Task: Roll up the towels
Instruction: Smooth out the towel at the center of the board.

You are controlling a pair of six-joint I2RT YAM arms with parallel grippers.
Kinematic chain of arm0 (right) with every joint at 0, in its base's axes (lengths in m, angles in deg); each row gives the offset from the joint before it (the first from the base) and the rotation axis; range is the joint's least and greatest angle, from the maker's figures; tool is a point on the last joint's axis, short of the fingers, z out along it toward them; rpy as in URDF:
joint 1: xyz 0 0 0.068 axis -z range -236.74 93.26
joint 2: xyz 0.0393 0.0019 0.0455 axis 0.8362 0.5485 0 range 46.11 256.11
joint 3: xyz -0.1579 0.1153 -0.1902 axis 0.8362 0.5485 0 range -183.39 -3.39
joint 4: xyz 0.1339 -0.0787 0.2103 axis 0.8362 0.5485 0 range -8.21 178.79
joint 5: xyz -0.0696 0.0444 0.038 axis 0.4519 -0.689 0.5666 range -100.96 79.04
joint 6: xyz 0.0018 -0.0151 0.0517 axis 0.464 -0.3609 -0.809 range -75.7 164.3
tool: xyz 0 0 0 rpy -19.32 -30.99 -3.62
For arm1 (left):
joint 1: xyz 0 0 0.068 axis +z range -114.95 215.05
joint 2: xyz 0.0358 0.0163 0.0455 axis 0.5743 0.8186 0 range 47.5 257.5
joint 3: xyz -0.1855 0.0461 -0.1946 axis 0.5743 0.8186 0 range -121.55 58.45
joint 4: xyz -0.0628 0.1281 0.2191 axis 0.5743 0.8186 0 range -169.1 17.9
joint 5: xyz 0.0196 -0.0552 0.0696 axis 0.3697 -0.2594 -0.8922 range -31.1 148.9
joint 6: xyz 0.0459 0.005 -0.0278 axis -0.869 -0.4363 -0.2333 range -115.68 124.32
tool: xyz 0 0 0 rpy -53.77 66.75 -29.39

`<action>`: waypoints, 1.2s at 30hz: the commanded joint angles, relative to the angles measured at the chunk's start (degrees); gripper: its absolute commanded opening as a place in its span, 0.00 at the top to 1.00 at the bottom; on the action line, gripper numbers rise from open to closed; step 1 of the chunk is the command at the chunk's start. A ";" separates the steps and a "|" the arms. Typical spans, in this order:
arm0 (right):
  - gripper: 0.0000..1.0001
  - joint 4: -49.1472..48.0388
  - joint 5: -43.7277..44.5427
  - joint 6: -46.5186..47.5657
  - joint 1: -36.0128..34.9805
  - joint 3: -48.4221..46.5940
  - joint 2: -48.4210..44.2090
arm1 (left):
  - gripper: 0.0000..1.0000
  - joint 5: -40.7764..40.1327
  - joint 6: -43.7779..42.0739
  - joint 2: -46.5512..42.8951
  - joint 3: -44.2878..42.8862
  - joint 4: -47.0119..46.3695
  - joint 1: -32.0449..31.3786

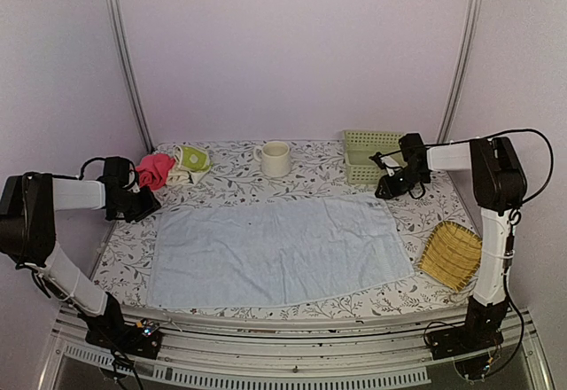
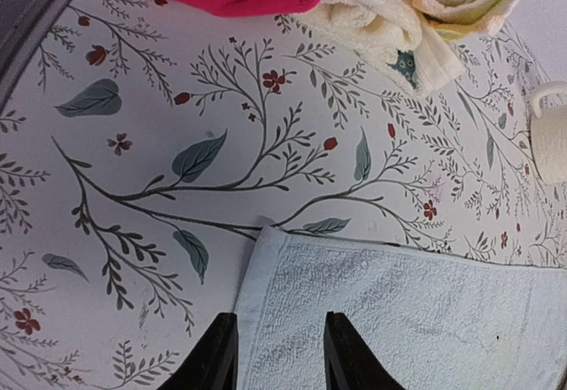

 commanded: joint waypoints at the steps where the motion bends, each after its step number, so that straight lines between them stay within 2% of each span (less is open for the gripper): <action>1: 0.73 -0.95 0.17 -0.25 -0.74 -1.49 1.60 | 0.64 0.18 -0.72 -1.13 0.41 0.29 0.61; 8: 0.73 -1.38 0.68 -0.31 -1.00 -2.51 3.56 | 0.64 -0.42 -0.89 -1.23 0.39 0.50 0.61; 10: 0.78 -1.33 1.05 -0.25 -1.03 -3.16 4.20 | 0.64 -0.82 -0.83 -1.09 0.31 0.64 0.69; 13: 0.91 -1.67 1.94 -0.48 -1.00 -2.94 3.87 | 0.64 -1.24 -0.84 -1.07 0.54 0.73 1.02; 16: 0.96 -2.58 2.78 -0.39 -0.80 -0.78 1.54 | 0.53 -2.15 -0.85 -1.62 0.83 1.36 1.38; 18: 0.96 -3.91 3.32 0.03 -0.50 1.19 -0.32 | 0.34 -3.36 -0.96 -2.52 1.69 0.74 1.51; 20: 0.96 -4.54 3.52 0.43 -0.17 2.32 -1.26 | 0.30 -3.96 -0.76 -2.74 2.57 -0.24 1.81; 25: 0.96 -4.46 2.20 0.98 -0.04 2.37 -1.24 | 0.45 -3.19 0.50 -0.57 3.44 -2.23 3.05; 29: 0.96 -4.27 1.07 1.41 -0.04 2.42 -0.69 | 0.57 3.89 -0.62 2.66 2.96 -6.35 3.51; 32: 0.96 -4.13 0.72 1.49 -0.06 2.40 -0.49 | 0.59 7.29 -0.85 6.80 1.02 -7.65 3.50; 36: 0.96 -4.01 0.22 1.52 -0.04 2.20 -0.44 | 0.54 7.71 -1.39 10.97 -1.83 -7.28 3.42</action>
